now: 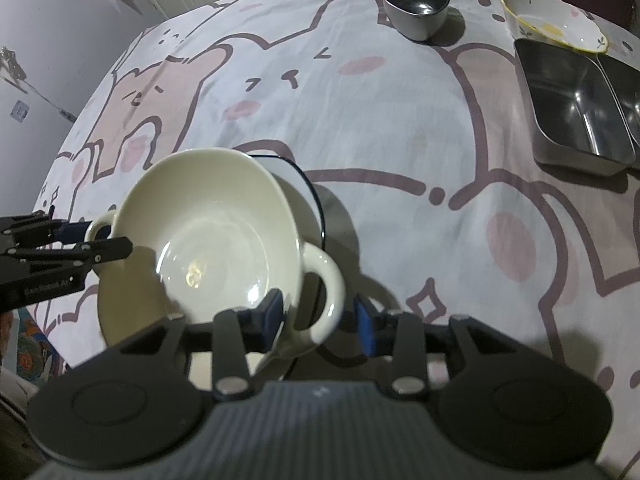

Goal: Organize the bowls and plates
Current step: 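Lower the cream bowl onto the dark-rimmed plate and open both grippers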

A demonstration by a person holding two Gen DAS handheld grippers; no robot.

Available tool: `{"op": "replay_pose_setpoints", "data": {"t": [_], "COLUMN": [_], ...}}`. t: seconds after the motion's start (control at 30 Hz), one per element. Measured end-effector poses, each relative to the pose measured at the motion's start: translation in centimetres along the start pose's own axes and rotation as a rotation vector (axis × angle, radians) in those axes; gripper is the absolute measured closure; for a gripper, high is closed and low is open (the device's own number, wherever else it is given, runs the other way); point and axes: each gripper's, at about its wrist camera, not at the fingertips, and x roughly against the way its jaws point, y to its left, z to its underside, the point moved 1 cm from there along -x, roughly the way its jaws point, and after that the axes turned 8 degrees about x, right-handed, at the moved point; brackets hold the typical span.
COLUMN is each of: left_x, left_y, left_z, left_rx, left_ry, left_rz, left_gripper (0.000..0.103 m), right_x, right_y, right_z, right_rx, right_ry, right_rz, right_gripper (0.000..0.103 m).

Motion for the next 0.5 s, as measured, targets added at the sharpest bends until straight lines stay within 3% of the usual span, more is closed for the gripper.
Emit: {"op": "replay_pose_setpoints", "data": {"t": [0.3, 0.5], "left_x": [-0.19, -0.25], "left_y": [0.48, 0.49], "left_z": [-0.08, -0.06], "left_rx": [0.028, 0.028], "left_ry": [0.014, 0.021], "left_rz": [-0.019, -0.021], "left_gripper": [0.047, 0.045], "right_x": [0.09, 0.1], "right_y": [0.06, -0.06], "right_z": [0.09, 0.15], "right_rx": [0.003, -0.005], "right_ry": [0.0, 0.001], "right_rz": [0.008, 0.01], "right_gripper": [0.056, 0.052]}}
